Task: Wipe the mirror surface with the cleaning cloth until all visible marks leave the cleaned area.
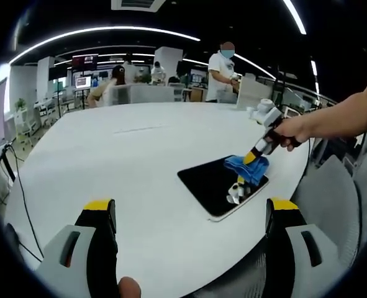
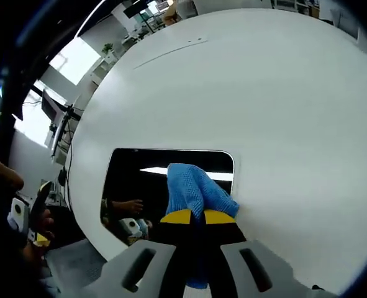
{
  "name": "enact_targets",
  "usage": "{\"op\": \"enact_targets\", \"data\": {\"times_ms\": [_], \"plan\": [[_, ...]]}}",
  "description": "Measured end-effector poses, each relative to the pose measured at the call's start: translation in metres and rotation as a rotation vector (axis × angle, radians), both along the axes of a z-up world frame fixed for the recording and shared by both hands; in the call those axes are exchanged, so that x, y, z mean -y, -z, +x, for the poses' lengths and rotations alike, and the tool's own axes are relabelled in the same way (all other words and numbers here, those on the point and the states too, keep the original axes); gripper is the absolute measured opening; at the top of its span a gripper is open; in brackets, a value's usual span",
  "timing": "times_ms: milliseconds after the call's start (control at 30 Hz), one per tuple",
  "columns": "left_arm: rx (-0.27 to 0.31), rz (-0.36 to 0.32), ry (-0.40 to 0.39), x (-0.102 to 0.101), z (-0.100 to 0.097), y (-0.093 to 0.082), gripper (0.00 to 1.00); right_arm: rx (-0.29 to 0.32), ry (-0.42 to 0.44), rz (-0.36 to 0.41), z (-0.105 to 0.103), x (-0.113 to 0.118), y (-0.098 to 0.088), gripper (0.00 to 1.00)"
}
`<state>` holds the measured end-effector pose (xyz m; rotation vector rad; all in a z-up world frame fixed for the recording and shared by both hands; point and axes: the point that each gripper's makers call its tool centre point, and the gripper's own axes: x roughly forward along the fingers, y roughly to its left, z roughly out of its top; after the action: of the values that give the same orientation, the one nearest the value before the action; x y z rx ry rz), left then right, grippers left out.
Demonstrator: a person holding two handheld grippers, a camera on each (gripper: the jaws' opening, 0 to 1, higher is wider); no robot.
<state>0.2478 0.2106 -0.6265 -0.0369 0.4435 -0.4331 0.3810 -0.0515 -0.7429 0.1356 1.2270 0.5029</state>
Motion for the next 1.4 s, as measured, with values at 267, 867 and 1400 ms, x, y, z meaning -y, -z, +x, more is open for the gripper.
{"op": "enact_targets", "data": {"times_ms": [267,867,1400], "plan": [[-0.007,-0.002,-0.006,0.003,-0.003,0.006,0.99,0.0,0.025,-0.007,0.001,0.011,0.0,0.0],[-0.003,0.038,0.014,0.022,-0.003,0.015,0.99,0.009,0.051,-0.036,-0.002,0.017,-0.003,0.0],[0.015,0.068,0.025,0.031,0.002,0.015,0.99,0.01,0.097,-0.044,0.001,0.021,-0.001,0.0]]}}
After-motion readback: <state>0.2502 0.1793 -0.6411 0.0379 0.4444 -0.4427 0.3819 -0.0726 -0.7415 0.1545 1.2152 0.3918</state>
